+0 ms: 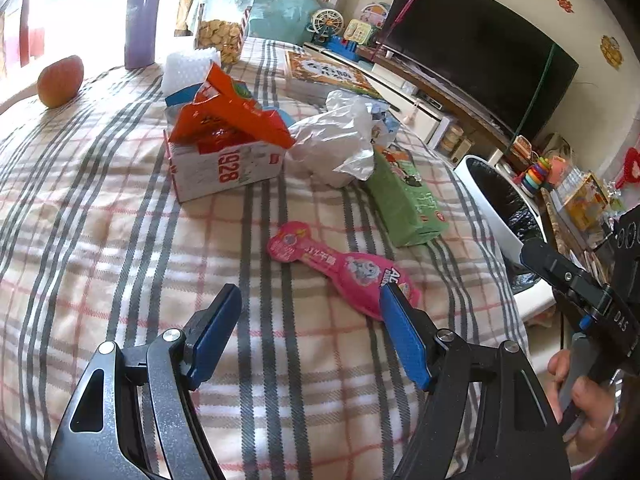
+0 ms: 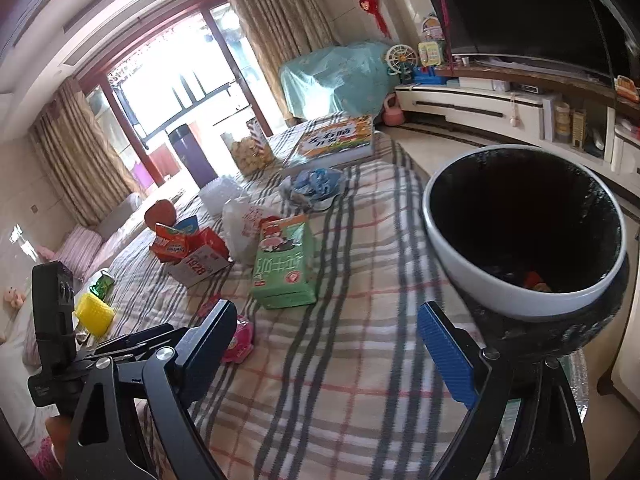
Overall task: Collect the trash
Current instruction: 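Grasp the pink candy package with the left tool while the right tool grasps the green milk carton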
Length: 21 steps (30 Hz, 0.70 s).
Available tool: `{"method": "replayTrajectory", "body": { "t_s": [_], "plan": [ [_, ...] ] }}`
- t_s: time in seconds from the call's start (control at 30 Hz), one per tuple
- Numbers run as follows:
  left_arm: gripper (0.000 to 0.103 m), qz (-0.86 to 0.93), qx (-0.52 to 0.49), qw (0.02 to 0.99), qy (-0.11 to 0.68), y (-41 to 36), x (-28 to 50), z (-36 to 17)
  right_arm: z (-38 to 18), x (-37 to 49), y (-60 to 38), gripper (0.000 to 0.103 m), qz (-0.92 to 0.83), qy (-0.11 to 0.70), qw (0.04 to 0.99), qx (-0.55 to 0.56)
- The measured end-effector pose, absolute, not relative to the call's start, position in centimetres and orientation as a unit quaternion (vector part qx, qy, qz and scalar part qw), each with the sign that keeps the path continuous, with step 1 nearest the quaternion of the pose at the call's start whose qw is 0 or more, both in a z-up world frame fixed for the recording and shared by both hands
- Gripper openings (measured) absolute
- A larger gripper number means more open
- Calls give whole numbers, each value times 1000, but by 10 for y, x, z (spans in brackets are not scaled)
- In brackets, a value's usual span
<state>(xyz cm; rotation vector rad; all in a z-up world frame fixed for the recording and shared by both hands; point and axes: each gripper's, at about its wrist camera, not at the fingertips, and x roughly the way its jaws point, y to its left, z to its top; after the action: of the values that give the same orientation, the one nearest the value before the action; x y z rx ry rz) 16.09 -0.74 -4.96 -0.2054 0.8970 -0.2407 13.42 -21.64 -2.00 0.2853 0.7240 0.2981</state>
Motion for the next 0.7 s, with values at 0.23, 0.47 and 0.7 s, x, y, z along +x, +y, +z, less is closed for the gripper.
{"method": "replayTrajectory", "body": {
  "t_s": [0.23, 0.47, 0.7],
  "plan": [
    [81, -151, -95, 879, 442, -34, 166, -52, -17, 135, -218, 93, 141, 348, 916, 139],
    [80, -103, 4, 891, 442, -74, 177, -67, -15, 140, -231, 93, 126, 347, 917, 153],
    [55, -94, -6, 894, 438, -29, 173, -65, -24, 150, -217, 93, 145, 358, 910, 149]
  ]
}}
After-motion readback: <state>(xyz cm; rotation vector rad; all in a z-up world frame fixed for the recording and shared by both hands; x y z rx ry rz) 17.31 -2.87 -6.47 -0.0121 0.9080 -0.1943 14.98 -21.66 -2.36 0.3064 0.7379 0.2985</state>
